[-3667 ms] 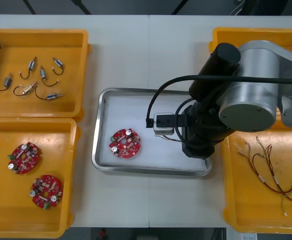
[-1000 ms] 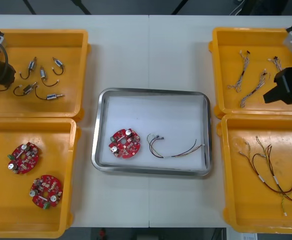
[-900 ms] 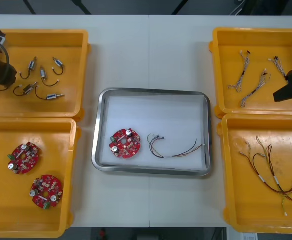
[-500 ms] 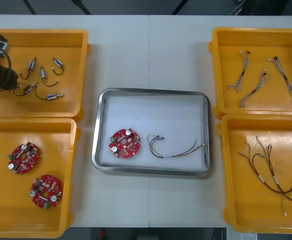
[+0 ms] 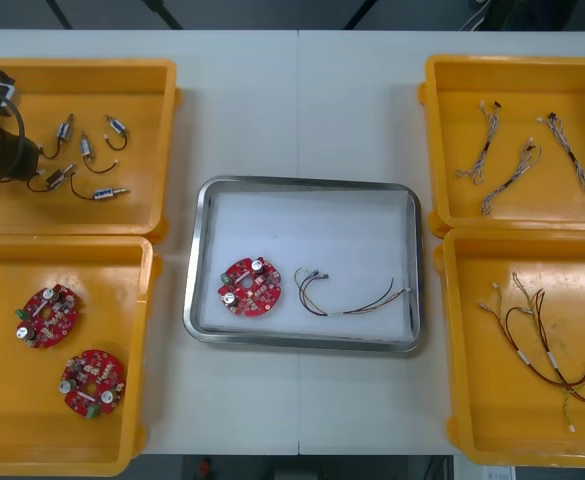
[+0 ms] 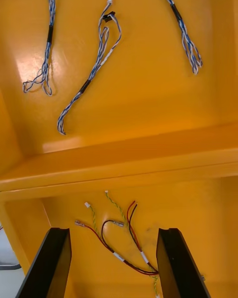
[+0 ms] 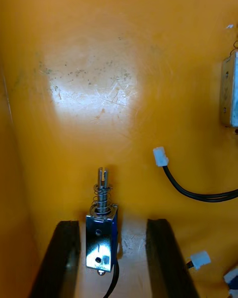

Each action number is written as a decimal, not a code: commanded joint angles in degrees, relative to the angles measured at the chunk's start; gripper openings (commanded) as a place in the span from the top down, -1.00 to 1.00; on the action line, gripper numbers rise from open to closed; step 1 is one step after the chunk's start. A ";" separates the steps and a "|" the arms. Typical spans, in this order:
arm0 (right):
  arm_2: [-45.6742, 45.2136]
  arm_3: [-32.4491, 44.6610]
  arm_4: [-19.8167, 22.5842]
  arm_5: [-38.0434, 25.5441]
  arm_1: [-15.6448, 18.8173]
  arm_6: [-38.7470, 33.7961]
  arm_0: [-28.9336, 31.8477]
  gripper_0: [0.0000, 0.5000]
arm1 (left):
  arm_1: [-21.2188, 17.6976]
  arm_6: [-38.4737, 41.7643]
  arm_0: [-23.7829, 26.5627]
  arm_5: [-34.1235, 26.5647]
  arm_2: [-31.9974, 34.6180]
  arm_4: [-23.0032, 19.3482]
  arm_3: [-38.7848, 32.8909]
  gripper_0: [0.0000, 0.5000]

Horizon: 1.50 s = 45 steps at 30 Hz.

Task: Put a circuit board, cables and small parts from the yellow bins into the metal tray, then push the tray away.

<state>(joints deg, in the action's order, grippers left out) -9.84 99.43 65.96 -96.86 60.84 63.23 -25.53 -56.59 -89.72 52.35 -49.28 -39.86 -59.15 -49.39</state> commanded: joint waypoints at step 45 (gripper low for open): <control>37.17 -60.94 -0.66 39.64 -5.91 47.43 -36.52 -1.00 | -6.34 -2.13 3.81 -36.14 23.34 2.63 -17.58 1.00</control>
<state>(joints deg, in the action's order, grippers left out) 27.05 40.78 65.82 -59.21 56.78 108.03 -58.63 -59.40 -89.92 53.69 -82.54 -20.16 -57.36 -64.45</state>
